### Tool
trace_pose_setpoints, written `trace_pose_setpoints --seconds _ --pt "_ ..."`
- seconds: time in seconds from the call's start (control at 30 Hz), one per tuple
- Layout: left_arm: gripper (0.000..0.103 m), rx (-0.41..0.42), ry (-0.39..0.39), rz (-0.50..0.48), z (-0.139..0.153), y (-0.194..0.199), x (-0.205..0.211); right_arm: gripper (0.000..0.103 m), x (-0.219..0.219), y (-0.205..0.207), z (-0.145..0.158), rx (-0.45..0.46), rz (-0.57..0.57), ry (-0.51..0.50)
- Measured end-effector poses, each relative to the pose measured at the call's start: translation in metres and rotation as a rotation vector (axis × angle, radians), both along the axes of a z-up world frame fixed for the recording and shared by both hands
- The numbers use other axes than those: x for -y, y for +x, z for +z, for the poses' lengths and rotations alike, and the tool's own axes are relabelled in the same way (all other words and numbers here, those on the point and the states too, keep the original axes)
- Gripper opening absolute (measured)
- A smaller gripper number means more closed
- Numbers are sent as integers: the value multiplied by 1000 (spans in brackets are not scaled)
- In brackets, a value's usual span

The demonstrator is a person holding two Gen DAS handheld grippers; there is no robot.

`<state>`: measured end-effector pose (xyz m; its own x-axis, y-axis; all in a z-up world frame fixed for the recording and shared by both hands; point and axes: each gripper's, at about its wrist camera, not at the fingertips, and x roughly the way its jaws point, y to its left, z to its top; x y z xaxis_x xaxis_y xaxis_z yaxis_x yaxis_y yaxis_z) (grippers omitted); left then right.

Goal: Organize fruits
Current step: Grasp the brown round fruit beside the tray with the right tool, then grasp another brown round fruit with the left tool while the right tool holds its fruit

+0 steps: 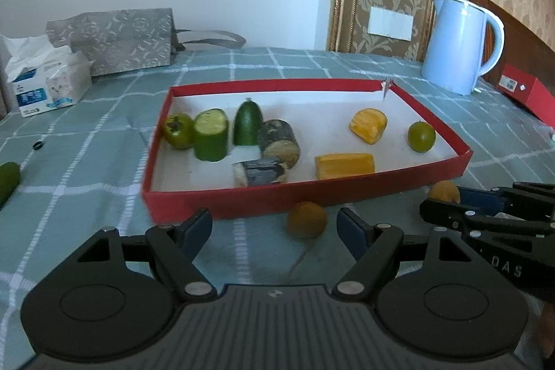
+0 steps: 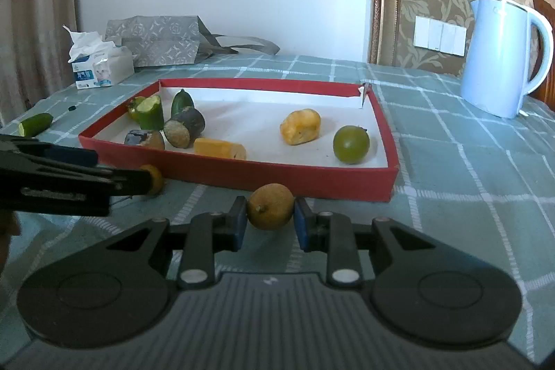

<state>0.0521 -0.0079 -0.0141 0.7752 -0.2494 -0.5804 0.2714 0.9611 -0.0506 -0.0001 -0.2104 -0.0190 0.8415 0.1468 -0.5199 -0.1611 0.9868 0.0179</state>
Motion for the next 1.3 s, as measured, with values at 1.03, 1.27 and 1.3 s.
trace_pose_setpoints --seconds 1.03,1.27,1.3 --pt "25 66 98 14 -6 -16 -2 27 -1 -2 1 13 2 7" --pt "25 47 78 45 -9 -18 -21 27 0 -1 1 6 -2 10" --pt "25 44 73 47 -9 -19 -23 27 0 -2 1 7 -2 10"
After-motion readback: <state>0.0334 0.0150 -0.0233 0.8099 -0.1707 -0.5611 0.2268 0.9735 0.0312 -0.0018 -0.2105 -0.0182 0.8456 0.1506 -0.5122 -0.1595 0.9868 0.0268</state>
